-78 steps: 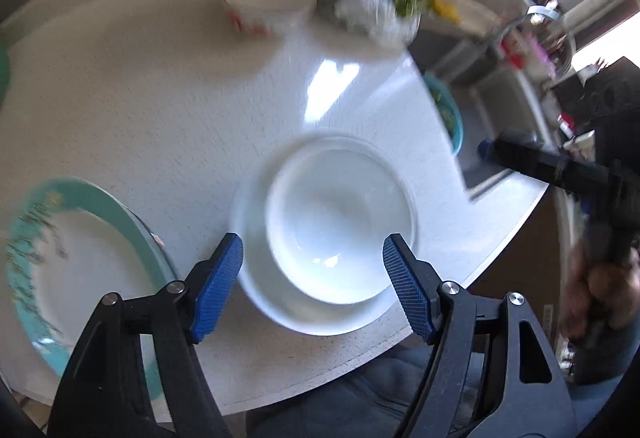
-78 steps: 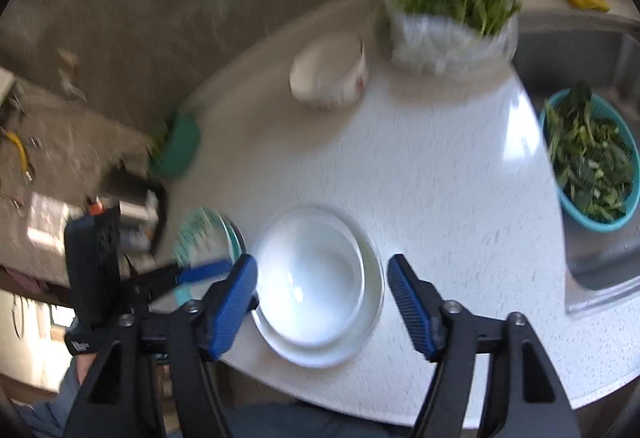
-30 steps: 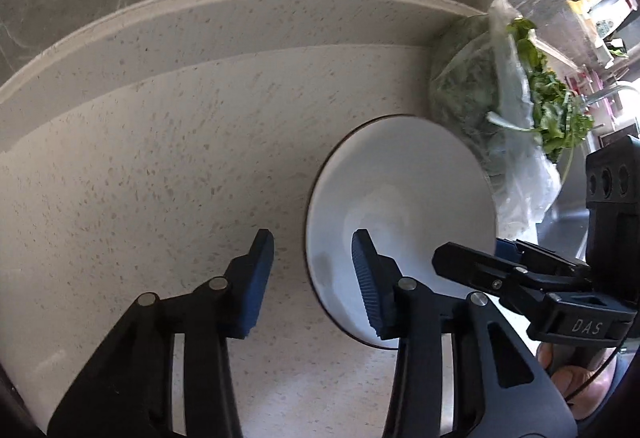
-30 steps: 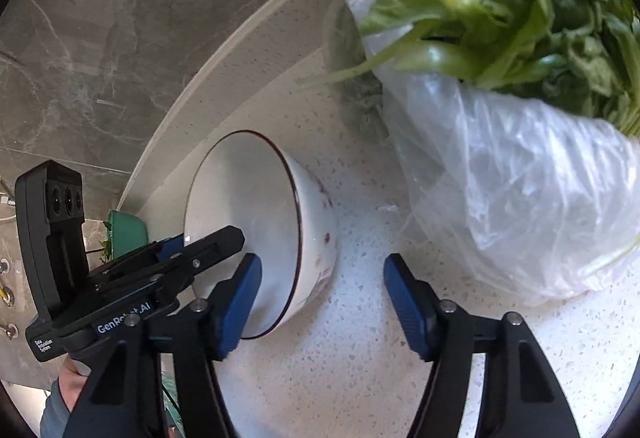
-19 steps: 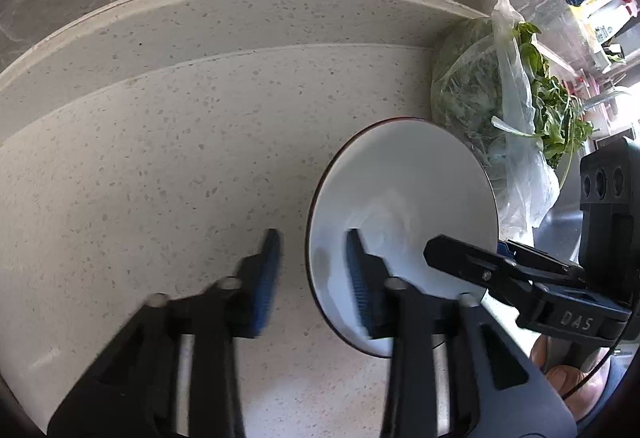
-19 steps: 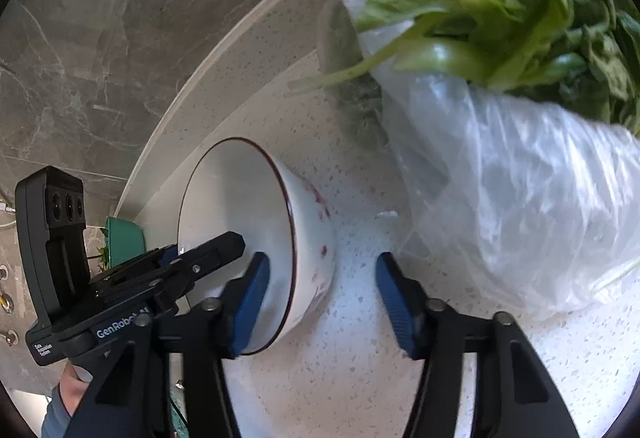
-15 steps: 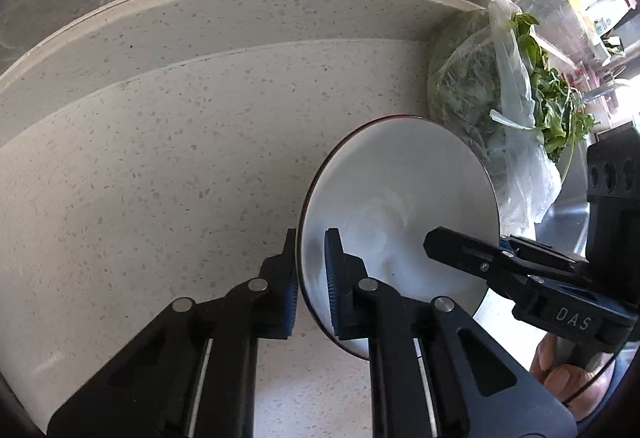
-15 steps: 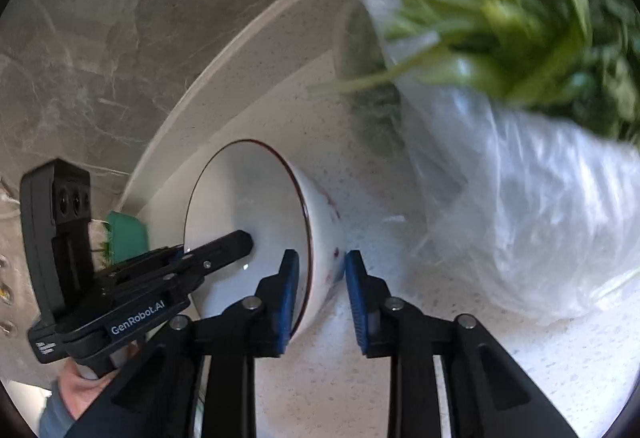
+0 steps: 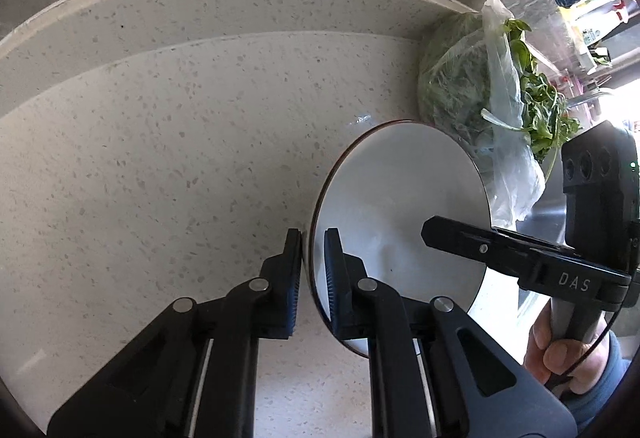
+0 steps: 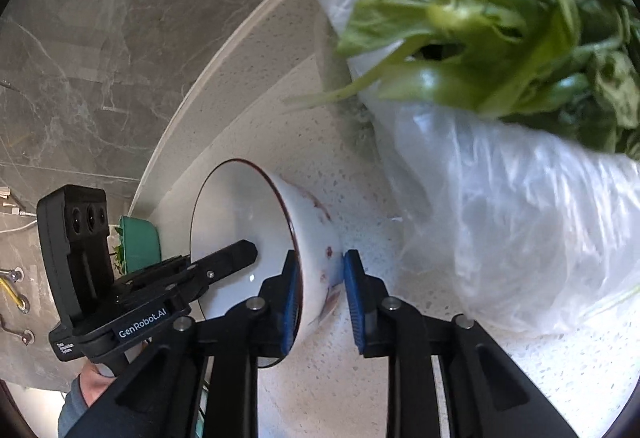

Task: Organize plates and bowls
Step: 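Lift the red-floral bowl with both tools and lower it into the white bowl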

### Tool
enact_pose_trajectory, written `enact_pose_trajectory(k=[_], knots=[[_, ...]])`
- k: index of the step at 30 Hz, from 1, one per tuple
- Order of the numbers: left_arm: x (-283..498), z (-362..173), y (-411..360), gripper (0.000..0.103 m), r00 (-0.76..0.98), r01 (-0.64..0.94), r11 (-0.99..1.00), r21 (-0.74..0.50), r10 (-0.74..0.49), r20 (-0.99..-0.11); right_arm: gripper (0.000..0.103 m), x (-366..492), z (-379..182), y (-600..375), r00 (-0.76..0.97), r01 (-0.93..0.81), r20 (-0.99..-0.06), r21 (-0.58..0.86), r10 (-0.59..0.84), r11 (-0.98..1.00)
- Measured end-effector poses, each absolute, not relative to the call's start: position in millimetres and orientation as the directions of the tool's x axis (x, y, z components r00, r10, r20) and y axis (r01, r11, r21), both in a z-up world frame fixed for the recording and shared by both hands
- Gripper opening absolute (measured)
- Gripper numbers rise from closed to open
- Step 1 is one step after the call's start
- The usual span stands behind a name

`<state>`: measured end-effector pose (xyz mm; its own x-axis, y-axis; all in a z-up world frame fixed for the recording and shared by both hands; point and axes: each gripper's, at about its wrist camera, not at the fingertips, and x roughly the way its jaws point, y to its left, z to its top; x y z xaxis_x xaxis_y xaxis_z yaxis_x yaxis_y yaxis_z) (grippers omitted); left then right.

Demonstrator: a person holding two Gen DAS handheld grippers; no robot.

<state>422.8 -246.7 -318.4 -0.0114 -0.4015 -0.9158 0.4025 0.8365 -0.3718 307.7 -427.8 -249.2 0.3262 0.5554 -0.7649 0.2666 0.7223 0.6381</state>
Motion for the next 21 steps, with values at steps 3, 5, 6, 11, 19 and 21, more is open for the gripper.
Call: enact_pose_trajectory(k=[3, 5, 6, 11, 19, 21], knots=[[424, -321, -242, 0.01, -0.024, 0.394, 0.83, -0.395, -0.421, -0.907, 0.025, 308, -250, -431, 0.318, 0.265, -0.766, 0.638, 0.559, 0.723], [425, -321, -238, 0.01, -0.035, 0.397, 0.823, -0.406, -0.429, -0.903, 0.025, 306, -251, -433, 0.314, 0.272, -0.756, 0.651, 0.574, 0.709], [424, -320, -237, 0.01, -0.038, 0.399, 0.822, -0.407, -0.428, -0.903, 0.025, 304, -251, -434, 0.312, 0.271, -0.753, 0.655, 0.58, 0.705], [417, -318, -232, 0.01, -0.045, 0.394, 0.821, -0.412, -0.431, -0.901, 0.025, 298, -250, -437, 0.312, 0.27, -0.745, 0.664, 0.59, 0.697], [407, -297, -221, 0.01, -0.036, 0.365, 0.829, -0.424, -0.442, -0.896, 0.026, 291, -237, -442, 0.323, 0.257, -0.732, 0.677, 0.6, 0.689], [403, -291, -218, 0.011, -0.034, 0.366, 0.828, -0.424, -0.444, -0.895, 0.026, 288, -232, -444, 0.327, 0.251, -0.731, 0.678, 0.598, 0.691]])
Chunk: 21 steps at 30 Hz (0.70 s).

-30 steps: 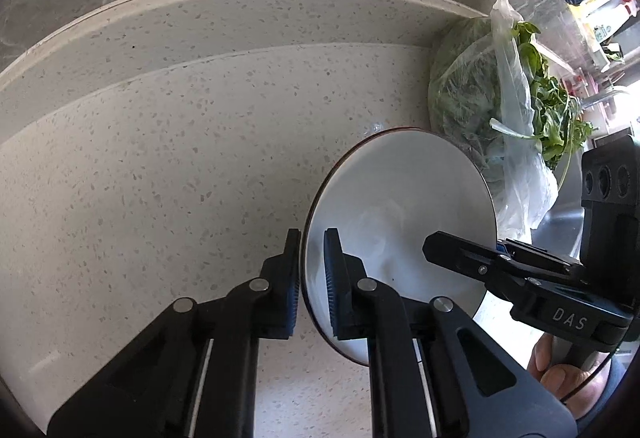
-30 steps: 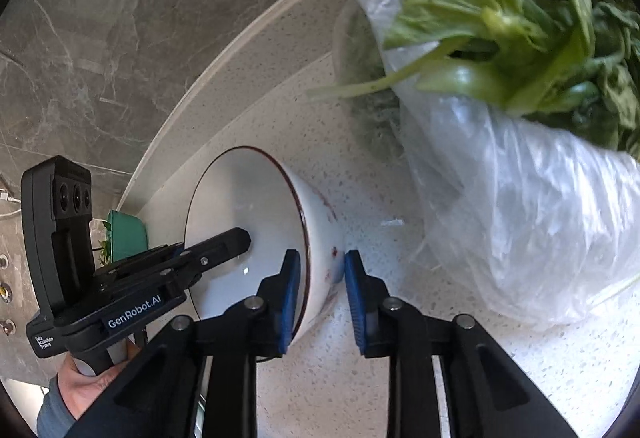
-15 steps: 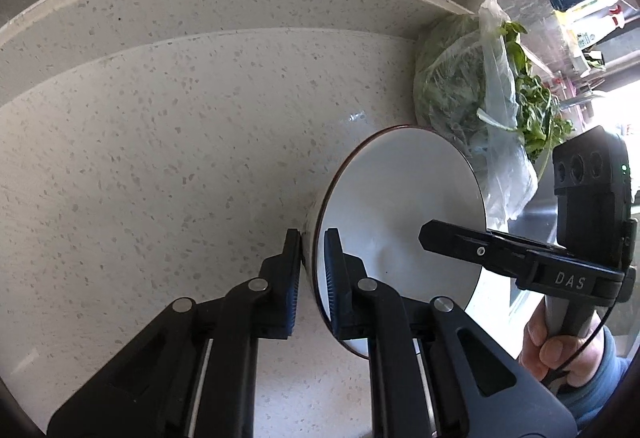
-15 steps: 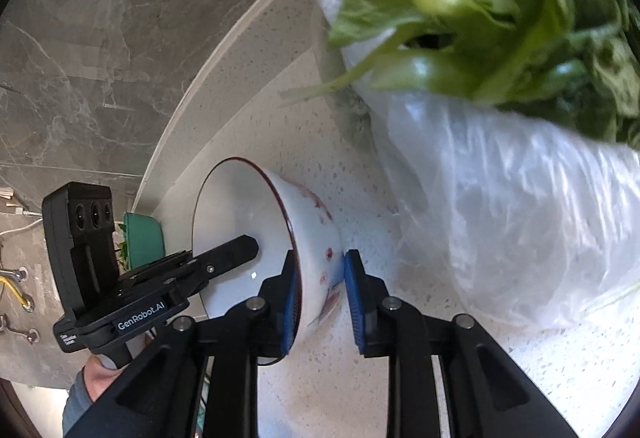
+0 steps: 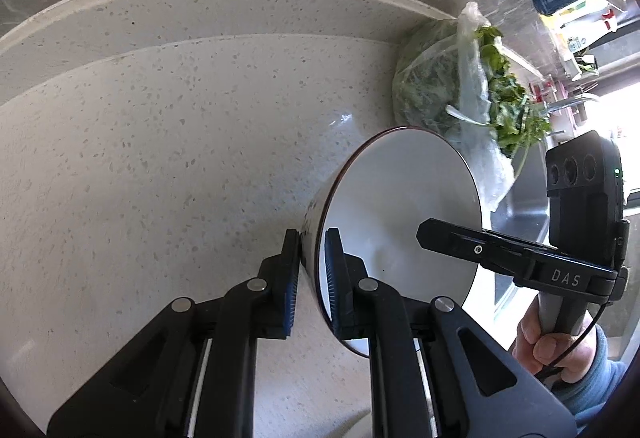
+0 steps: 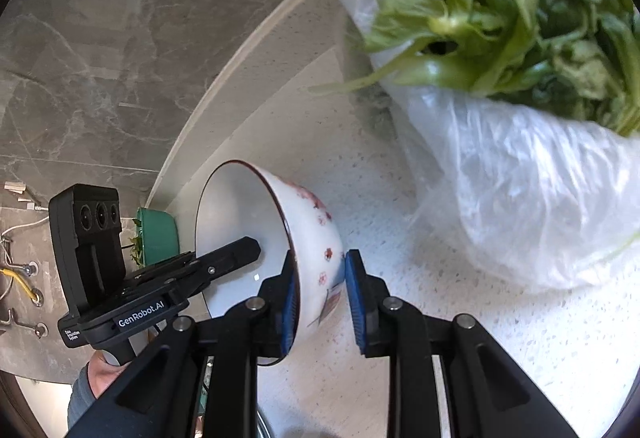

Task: Organize plates and bowls
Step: 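Lift the red-floral bowl with both tools and lower it into the white bowl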

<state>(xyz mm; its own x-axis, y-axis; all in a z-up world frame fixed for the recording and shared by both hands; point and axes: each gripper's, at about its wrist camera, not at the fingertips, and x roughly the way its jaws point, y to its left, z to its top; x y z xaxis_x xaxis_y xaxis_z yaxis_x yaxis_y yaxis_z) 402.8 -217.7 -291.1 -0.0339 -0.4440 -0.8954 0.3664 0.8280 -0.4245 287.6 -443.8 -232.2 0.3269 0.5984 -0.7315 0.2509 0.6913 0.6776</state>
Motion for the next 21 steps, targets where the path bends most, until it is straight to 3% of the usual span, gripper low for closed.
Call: enact_pose_trajectory(k=[21], knots=[[277, -196, -192, 0.011, -0.013, 0.422, 0.795, -0.436, -0.475, -0.88, 0.026, 183, -155, -431, 0.34, 0.183, -0.726, 0.675, 0.598, 0.715]])
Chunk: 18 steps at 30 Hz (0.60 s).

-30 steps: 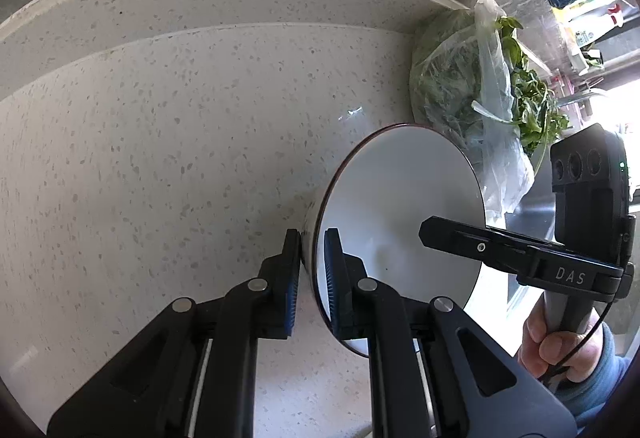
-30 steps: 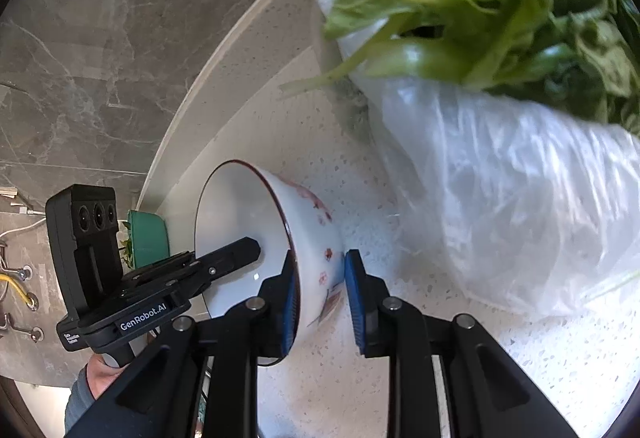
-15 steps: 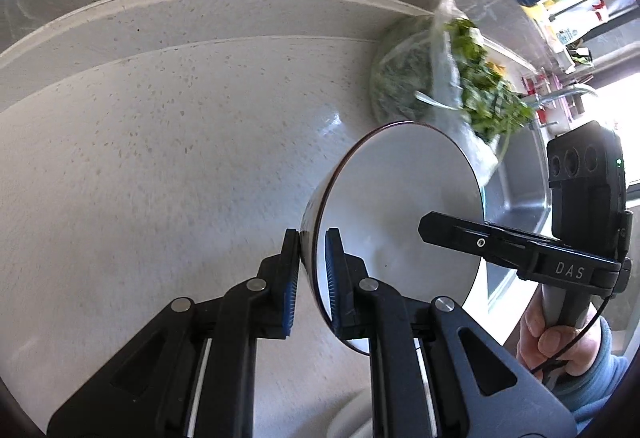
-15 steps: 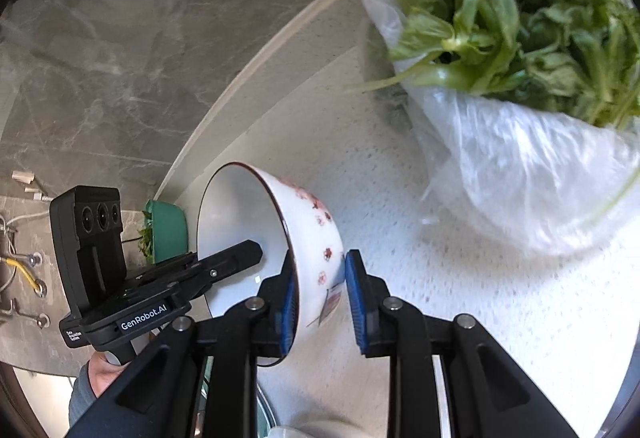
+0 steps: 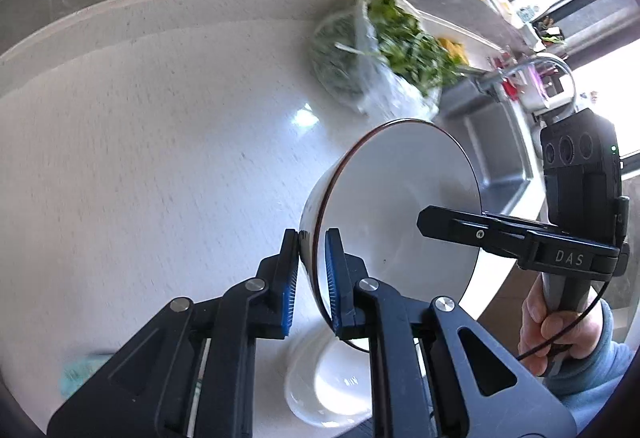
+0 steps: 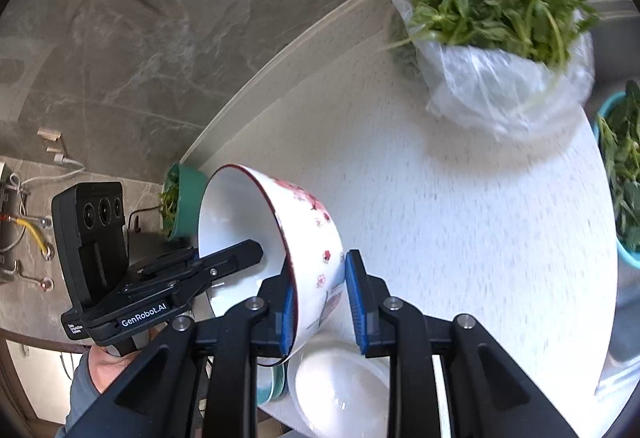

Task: Organize plates and bowls
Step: 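Lift the red-floral bowl with both tools and lower it into the white bowl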

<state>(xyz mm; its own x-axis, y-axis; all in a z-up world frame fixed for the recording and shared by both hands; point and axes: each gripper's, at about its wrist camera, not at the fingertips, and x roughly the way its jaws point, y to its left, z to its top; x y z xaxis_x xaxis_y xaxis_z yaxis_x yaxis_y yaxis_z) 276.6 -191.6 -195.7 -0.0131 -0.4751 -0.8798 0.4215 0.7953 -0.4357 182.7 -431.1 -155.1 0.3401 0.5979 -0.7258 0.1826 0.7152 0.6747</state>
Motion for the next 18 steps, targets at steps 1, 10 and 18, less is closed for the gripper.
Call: enact_pose_trajectory(k=[1, 10, 18], knots=[[269, -193, -189, 0.011, -0.015, 0.421, 0.793, -0.441, -0.48, -0.877, 0.026, 173, -152, -429, 0.339, 0.181, -0.727, 0.673, 0.597, 0.717], [194, -188, -174, 0.011, -0.053, 0.427, 0.771, -0.473, -0.501, -0.864, 0.026, 117, -145, -415, 0.322, 0.2, -0.741, 0.661, 0.589, 0.723], [152, -216, -176, 0.011, -0.097, 0.428, 0.772, -0.469, -0.477, -0.873, 0.026, 79, -166, -414, 0.284, 0.244, -0.761, 0.646, 0.583, 0.724]])
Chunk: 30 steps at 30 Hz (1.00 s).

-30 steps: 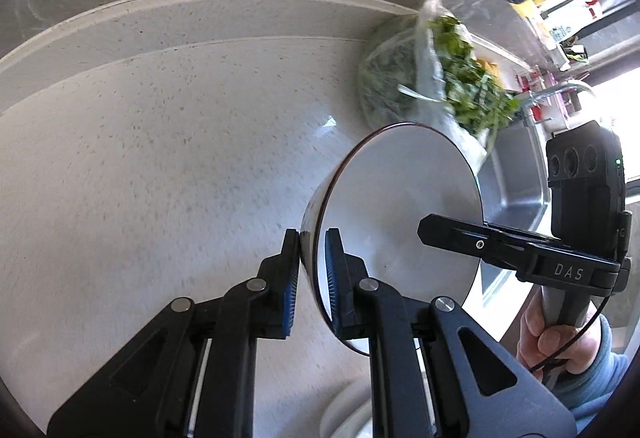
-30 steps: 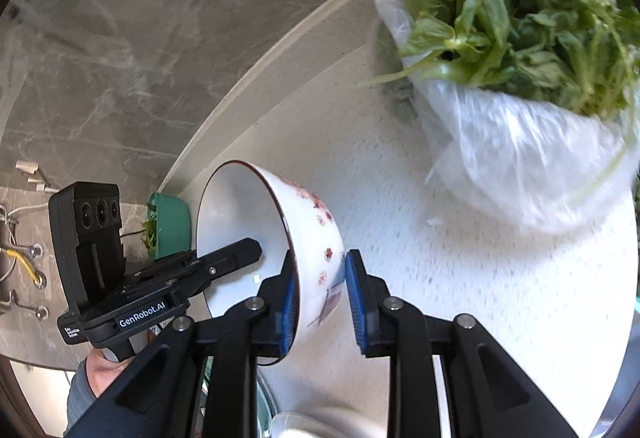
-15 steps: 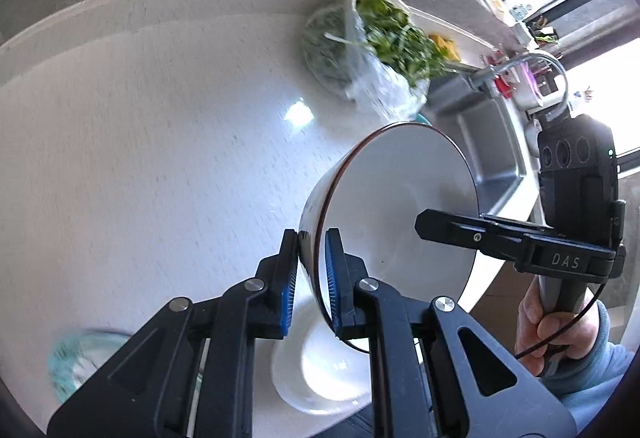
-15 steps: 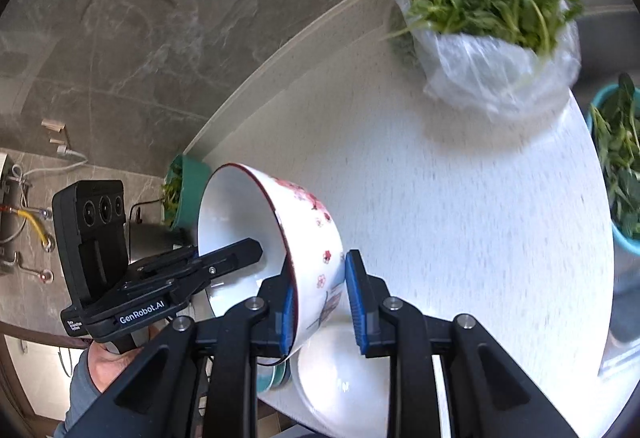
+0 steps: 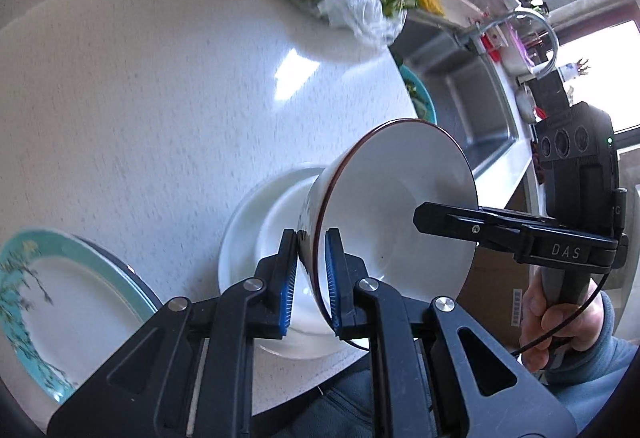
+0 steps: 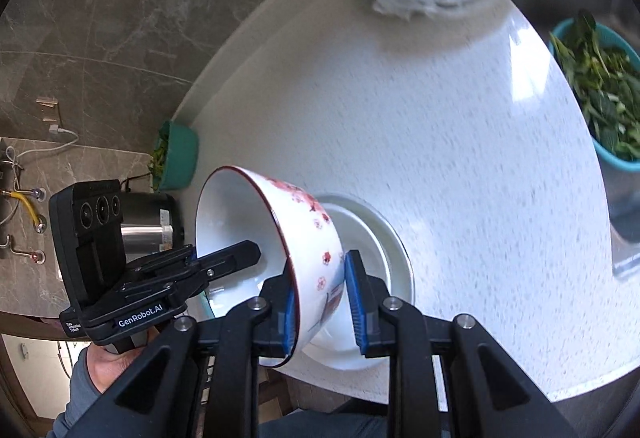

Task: Organize plates and bowls
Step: 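Lift the red-floral bowl with both tools and lower it into the white bowl, then open both tools, then close them on the rim of the nested bowls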

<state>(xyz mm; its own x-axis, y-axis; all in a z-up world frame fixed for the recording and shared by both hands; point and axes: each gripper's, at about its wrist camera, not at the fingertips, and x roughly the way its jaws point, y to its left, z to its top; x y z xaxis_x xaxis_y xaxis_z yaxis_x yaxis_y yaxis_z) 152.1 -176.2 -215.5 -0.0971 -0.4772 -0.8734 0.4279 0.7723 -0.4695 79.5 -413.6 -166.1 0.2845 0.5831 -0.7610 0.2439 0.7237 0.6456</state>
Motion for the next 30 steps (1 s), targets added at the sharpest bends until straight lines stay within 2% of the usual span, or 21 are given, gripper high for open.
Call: enact_pose_trajectory(k=[20, 30], knots=[[132, -256, -166, 0.011, -0.121, 0.37, 0.807, -0.46, -0.449, -0.885, 0.025, 85, -197, -382, 0.209, 0.24, -0.809, 0.587, 0.549, 0.773], [130, -258, -179, 0.015, -0.074, 0.41, 0.821, -0.398, -0.405, -0.911, 0.025, 94, -190, -346, 0.204, 0.156, -0.869, 0.484, 0.451, 0.861]])
